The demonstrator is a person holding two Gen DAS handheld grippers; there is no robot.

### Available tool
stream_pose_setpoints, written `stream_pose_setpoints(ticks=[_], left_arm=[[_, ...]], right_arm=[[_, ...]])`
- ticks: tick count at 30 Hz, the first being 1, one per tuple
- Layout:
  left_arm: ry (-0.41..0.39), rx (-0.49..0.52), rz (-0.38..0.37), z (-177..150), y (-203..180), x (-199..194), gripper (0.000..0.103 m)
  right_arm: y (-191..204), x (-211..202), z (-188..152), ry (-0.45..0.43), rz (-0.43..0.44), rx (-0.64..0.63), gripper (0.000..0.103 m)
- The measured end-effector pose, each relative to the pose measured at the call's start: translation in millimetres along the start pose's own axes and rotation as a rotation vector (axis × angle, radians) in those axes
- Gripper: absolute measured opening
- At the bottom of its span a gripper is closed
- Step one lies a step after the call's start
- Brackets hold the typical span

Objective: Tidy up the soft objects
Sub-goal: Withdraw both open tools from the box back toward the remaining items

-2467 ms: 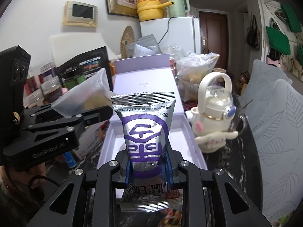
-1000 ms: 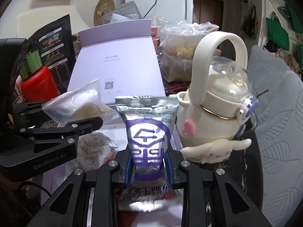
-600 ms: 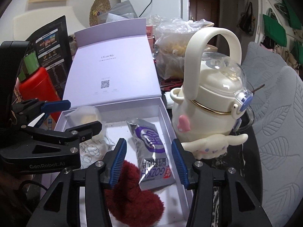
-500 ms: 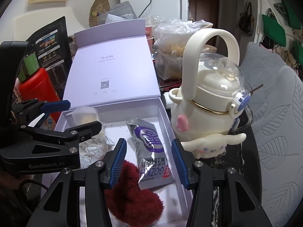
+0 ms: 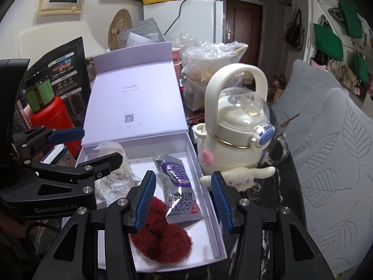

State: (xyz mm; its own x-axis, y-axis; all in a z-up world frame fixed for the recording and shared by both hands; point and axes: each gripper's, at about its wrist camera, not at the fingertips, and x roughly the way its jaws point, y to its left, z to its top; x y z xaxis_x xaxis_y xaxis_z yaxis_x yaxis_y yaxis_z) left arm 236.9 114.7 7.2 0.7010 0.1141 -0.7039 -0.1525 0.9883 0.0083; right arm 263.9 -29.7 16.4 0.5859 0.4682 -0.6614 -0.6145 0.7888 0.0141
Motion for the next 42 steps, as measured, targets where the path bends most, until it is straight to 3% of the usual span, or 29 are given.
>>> stream_pose_setpoints(ticks=[19,33,42], left_arm=[[-0.123,0.027,0.018,0,-20,-88,0.085],[-0.189,0.045,0.024,-19,-39,-149,0.086],[-0.222,0.053,0.012,-39,-49,-180,0.098]], right_arm=[[11,-81,-4,-0.121,-0.008,-0.005,0.049],[16,-143,-30,-0.192,-0.009,0.000,0.052],[19,-171,-51,-0.217,-0.017,0.001,0.063]])
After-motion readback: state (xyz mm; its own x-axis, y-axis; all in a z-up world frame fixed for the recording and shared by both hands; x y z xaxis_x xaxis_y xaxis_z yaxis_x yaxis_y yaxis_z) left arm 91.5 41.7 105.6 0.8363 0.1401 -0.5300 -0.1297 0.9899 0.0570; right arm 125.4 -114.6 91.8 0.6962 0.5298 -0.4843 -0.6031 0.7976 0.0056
